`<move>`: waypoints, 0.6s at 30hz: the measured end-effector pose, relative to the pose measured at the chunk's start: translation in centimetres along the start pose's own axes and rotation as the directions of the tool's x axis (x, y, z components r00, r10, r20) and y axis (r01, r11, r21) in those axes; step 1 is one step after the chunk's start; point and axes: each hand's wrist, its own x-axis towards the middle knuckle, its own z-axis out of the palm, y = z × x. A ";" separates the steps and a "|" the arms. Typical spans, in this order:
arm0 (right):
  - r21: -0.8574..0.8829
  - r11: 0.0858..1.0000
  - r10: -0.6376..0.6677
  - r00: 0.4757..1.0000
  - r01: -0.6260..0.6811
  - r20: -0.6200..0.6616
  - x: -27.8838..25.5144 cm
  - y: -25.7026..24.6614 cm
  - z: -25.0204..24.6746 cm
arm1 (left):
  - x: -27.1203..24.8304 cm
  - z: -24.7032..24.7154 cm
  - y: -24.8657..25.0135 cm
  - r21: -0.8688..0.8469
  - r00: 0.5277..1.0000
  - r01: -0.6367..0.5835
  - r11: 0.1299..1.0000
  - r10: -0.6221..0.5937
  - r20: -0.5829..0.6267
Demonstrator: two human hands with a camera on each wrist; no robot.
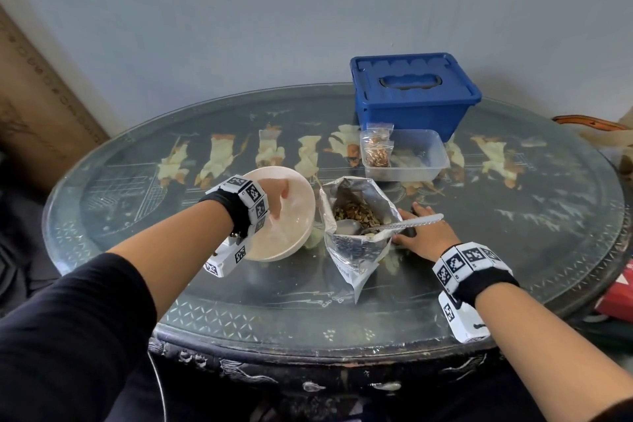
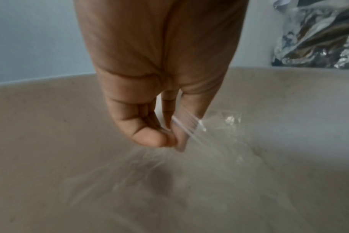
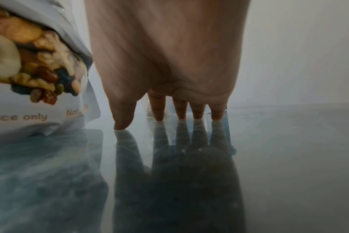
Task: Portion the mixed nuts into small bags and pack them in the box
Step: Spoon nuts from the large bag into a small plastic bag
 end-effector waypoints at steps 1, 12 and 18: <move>0.001 1.000 0.000 1.000 0.000 0.002 0.0 0.0 0.0 | 0.1 -0.1 -0.1 -0.022 1.000 -0.004 1.000 0.004 -0.015; 0.036 0.999 0.016 1.000 -0.016 0.013 -0.3 -0.2 -0.2 | 0.1 -1.7 -0.5 -0.124 0.971 -0.020 0.992 -0.010 -0.237; 0.410 0.912 0.068 0.984 0.006 -0.165 -2.4 -0.2 -3.5 | -1.8 -3.8 -1.8 -0.581 0.953 -0.149 0.800 -0.041 -0.301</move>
